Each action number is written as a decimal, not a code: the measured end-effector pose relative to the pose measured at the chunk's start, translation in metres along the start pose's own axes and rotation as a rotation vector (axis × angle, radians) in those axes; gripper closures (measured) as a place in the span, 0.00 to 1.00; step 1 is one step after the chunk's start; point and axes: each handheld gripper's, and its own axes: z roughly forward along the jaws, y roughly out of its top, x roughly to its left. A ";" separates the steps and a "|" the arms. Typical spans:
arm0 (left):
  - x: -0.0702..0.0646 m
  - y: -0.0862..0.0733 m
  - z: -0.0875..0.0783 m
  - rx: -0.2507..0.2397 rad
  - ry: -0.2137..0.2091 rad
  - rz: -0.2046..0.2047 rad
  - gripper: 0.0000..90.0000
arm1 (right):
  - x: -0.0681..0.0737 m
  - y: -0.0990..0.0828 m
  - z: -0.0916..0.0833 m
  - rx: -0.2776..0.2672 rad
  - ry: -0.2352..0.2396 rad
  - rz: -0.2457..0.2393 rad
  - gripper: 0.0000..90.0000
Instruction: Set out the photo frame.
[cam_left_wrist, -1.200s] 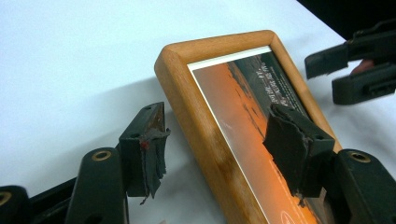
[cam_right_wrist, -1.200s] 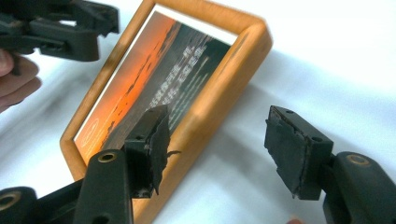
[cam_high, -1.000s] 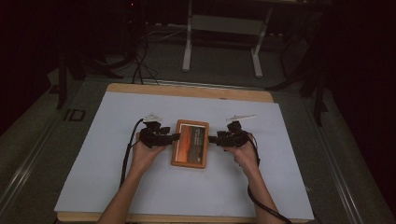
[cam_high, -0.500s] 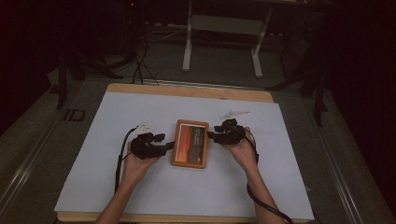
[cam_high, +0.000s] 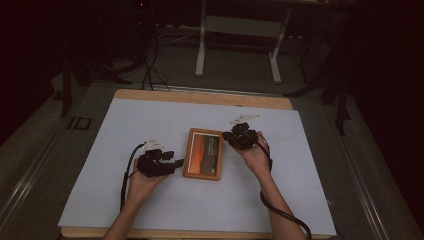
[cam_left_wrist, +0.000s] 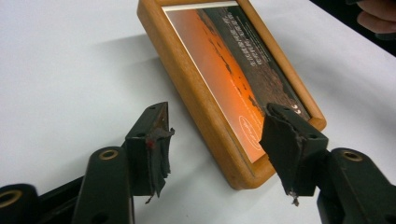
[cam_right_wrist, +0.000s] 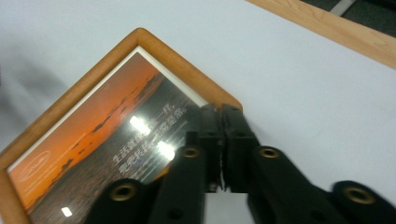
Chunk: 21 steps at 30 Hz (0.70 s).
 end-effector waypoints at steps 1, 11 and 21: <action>0.000 -0.001 0.001 0.004 -0.004 0.000 0.47 | 0.000 0.001 0.002 0.001 -0.003 -0.004 1.00; -0.005 -0.007 0.015 0.060 -0.022 0.002 0.49 | 0.002 0.007 0.021 0.021 -0.016 -0.005 1.00; -0.011 -0.012 0.028 0.124 -0.037 0.008 0.49 | 0.007 0.013 0.032 0.038 -0.037 -0.017 1.00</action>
